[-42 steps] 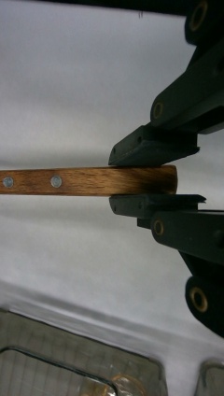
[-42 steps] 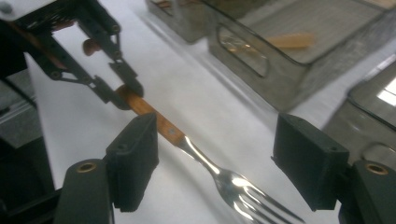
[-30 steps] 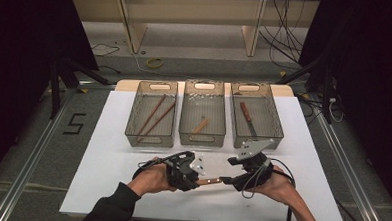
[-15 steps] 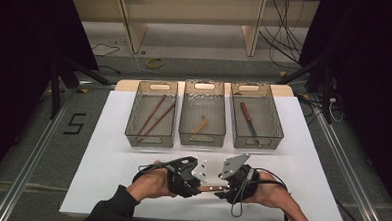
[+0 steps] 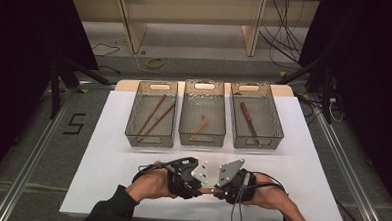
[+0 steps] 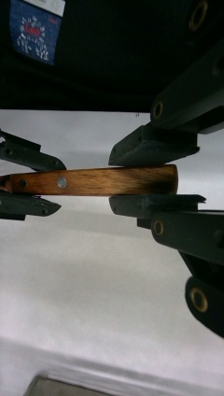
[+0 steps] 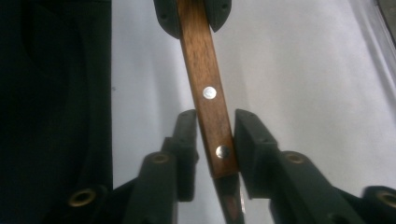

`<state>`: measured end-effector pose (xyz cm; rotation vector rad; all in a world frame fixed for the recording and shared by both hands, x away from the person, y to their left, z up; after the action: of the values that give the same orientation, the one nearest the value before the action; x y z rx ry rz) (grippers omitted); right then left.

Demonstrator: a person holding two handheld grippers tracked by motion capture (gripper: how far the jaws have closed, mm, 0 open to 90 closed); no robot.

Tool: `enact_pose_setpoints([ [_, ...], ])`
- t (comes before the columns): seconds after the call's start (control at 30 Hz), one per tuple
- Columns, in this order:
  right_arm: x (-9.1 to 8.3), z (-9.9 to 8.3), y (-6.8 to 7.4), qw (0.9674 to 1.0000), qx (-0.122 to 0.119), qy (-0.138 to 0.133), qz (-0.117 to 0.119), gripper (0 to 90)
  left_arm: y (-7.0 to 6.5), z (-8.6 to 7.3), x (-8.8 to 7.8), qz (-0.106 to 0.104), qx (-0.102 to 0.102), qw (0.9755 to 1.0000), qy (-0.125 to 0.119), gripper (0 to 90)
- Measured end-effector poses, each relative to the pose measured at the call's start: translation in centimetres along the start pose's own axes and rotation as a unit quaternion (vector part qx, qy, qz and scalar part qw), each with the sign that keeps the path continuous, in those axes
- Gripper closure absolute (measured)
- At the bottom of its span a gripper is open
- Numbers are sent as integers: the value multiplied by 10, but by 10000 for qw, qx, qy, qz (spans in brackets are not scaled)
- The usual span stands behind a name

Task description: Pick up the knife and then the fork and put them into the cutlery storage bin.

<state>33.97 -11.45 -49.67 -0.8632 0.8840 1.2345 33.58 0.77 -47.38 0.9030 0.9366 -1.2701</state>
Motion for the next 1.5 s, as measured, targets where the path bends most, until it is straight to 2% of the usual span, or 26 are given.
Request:
enact_pose_setpoints([
  [0.1,0,0,2,9997,-225,-49,-2,740,-1,-1,1,-69,72,10000,-1,745],
  [0.23,1,1,5,9994,-347,-44,37,761,0,-2,0,-156,97,9998,-31,741],
  [0.3,0,2,9,9993,-370,7,89,775,0,-2,-2,-172,-2,9998,-115,729],
  [0.37,-1,3,9,9993,-376,-10,34,777,3,-2,-6,-105,-45,9998,-182,712],
  [0.47,-4,3,6,9994,-332,-43,-26,778,10,-2,-11,47,-252,9991,-327,515],
  [0.5,-5,2,5,9996,-276,-42,-60,778,11,-2,-13,58,-339,9987,-387,478],
  [0.53,-6,2,3,9998,-192,-28,-111,778,14,-2,-14,118,-453,9977,-492,436],
  [0.63,-11,-2,-5,9997,-35,-37,-220,778,25,-5,-18,295,-840,9923,-864,343],
  [0.67,-12,-4,-7,9996,32,-51,-267,778,29,-6,-19,401,-899,9900,-1015,323],
  [0.73,-15,-7,-12,9993,136,-56,-339,778,37,-9,-23,502,-1148,9828,-1355,305],
  [0.8,-18,-10,-17,9987,310,-64,-411,778,44,-14,-26,688,-1328,9767,-1542,285],
  [0.83,-18,-11,-20,9981,392,-59,-469,778,47,-18,-28,704,-1440,9741,-1595,279],
  [0.93,-22,-17,-29,9966,590,-84,-570,778,55,-26,-33,773,-1745,9633,-1889,253],
  [1.0,-25,-20,-36,9949,726,-107,-685,778,58,-32,-35,805,-1884,9572,-2044,241],
  [1.07,-30,-23,-44,9920,920,-164,-847,778,61,-38,-35,868,-2007,9519,-2146,238],
  [1.2,-39,-28,-60,9859,1303,-332,-999,778,63,-49,-34,905,-2230,9424,-2324,223],
  [1.3,-47,-29,-71,9813,1535,-459,-1067,778,66,-58,-34,933,-2388,9316,-2575,220],
  [1.37,-51,-30,-79,9777,1688,-518,-1139,778,69,-65,-35,864,-2570,9233,-2721,220],
  [1.4,-54,-31,-83,9760,1754,-526,-1177,778,69,-68,-36,842,-2648,9199,-2766,219],
  [1.5,-62,-32,-93,9719,1933,-637,-1185,778,70,-78,-36,910,-2776,9133,-2839,219],
])
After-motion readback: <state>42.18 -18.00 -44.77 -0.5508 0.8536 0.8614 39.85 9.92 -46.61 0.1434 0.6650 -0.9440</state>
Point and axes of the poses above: each handheld gripper's, and its own axes: x roughly forward along the jaws, z roughly out of its top, y roughly to its left, the point moved 7 cm from there along x, roughly forward along the jaws, and after that the axes turned 7 degrees about y, right-handed, at the moved point
